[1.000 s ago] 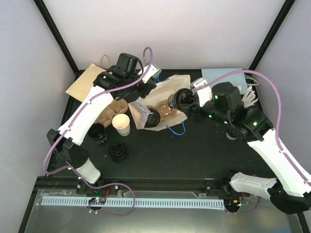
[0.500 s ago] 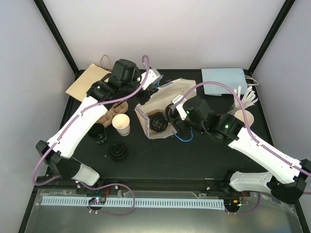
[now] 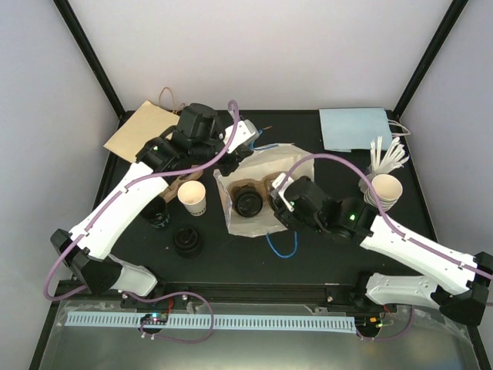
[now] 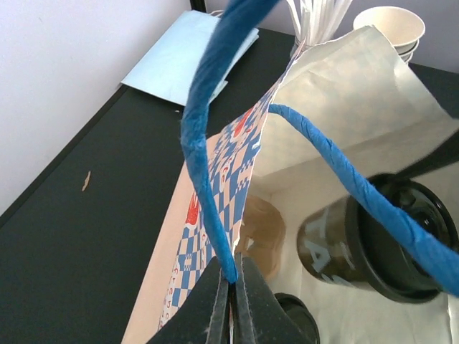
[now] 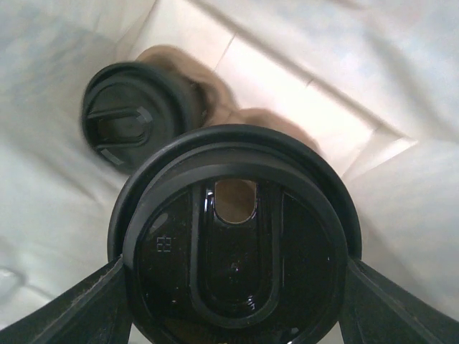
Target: Pack the takeout coffee
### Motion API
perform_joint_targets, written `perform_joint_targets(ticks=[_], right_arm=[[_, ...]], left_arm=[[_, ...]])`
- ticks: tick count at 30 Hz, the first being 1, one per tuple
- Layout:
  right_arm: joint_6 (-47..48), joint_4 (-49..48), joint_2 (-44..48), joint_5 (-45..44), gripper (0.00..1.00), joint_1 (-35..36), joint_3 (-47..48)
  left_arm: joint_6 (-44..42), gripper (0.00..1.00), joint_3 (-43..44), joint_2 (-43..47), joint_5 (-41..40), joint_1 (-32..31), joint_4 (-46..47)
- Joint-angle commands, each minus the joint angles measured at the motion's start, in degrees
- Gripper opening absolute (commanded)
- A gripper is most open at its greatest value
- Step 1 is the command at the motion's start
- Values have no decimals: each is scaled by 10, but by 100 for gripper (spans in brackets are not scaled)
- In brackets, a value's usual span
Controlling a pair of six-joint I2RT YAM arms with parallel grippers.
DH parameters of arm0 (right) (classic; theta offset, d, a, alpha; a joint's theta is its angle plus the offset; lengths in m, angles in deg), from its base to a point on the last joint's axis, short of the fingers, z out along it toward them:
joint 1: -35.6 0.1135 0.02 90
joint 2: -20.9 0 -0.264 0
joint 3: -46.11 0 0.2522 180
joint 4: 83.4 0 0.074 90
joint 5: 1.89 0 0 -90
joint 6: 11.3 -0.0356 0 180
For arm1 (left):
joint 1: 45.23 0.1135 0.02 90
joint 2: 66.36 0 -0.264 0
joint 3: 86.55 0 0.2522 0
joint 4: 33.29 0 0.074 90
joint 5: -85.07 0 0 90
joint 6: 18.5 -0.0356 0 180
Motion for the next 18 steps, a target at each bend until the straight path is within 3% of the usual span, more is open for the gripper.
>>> perform_joint_targets(ticks=[1, 11, 18], right_arm=[[-32, 4, 15, -26, 65, 50, -41], [-67, 4, 23, -40, 66, 118, -92], [-33, -11, 41, -64, 67, 118, -80]], left_arm=[[-12, 2, -9, 21, 0, -7, 32], [-29, 2, -25, 29, 12, -27, 16], [-43, 2, -60, 61, 8, -53, 18]])
